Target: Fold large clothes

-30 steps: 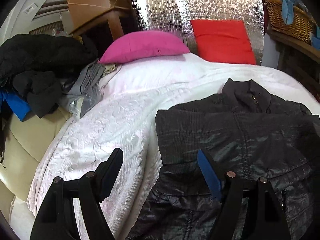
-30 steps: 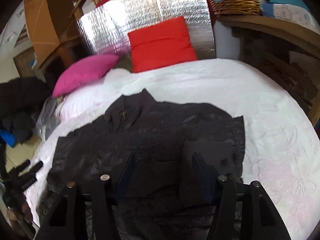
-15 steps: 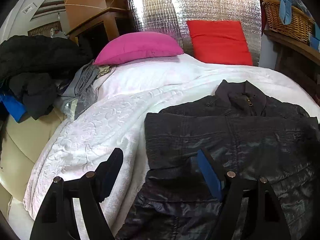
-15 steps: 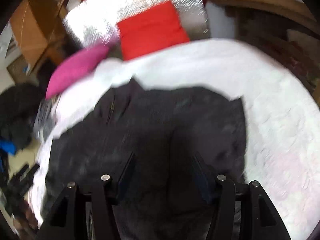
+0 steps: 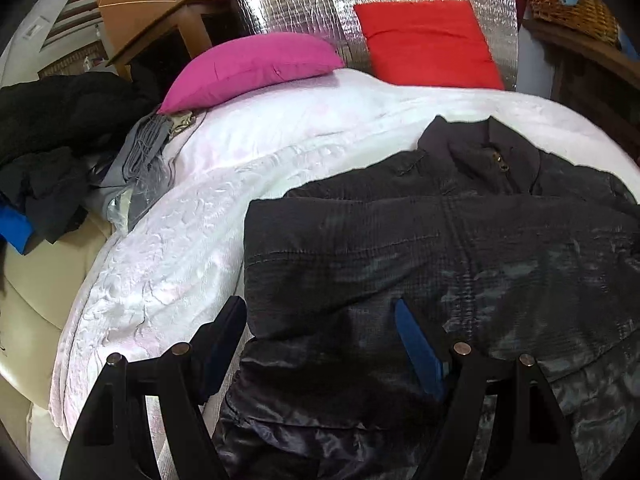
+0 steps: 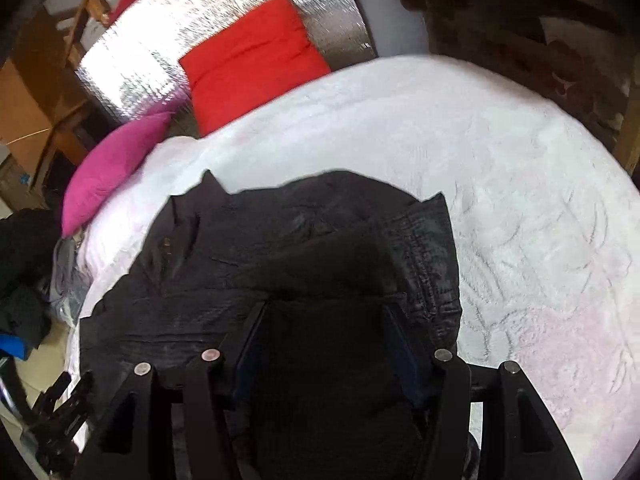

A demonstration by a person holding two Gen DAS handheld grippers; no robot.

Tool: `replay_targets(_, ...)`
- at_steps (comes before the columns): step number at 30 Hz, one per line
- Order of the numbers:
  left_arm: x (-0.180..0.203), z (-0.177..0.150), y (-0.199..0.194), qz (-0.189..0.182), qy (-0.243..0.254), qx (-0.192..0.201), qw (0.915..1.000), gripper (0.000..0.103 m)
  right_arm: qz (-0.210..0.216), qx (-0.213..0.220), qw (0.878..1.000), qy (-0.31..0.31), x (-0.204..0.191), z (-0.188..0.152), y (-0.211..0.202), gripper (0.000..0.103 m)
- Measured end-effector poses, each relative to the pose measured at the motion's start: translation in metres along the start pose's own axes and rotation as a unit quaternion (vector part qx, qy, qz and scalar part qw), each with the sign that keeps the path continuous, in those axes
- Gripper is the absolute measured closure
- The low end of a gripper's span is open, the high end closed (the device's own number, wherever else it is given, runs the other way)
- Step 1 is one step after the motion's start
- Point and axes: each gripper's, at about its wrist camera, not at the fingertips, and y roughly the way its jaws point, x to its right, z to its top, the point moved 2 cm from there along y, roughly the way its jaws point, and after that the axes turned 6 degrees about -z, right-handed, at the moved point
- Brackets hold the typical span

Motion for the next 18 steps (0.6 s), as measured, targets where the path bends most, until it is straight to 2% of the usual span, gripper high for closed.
replay_targets(3, 0.000, -0.001, -0.009, 0.001, 0.002, 0.013, 0.9999, 0.026, 0.008, 0.023, 1.000, -0.020, -0.007, -0.003, -0.026, 0.041)
replay_targets(7, 0.002, -0.003, -0.017, 0.002, 0.010, 0.024, 0.9997, 0.026, 0.019, 0.020, 0.999, -0.044, -0.016, -0.022, -0.055, 0.041)
replay_targets(11, 0.003, -0.006, -0.022, 0.001, 0.015, 0.030, 0.9994, 0.026, 0.007, 0.001, 0.998, -0.070, -0.022, -0.035, -0.056, 0.041)
replay_targets(15, 0.002, -0.009, -0.021, 0.004, 0.018, 0.028, 0.9994, 0.026, -0.015, -0.054, 0.996, -0.068, -0.019, -0.048, -0.032, 0.041)
replay_targets(18, 0.000, -0.010, -0.020, 0.007, 0.018, 0.026, 0.9995, 0.026, -0.015, -0.057, 0.996, -0.064, -0.018, -0.047, -0.031, 0.041)
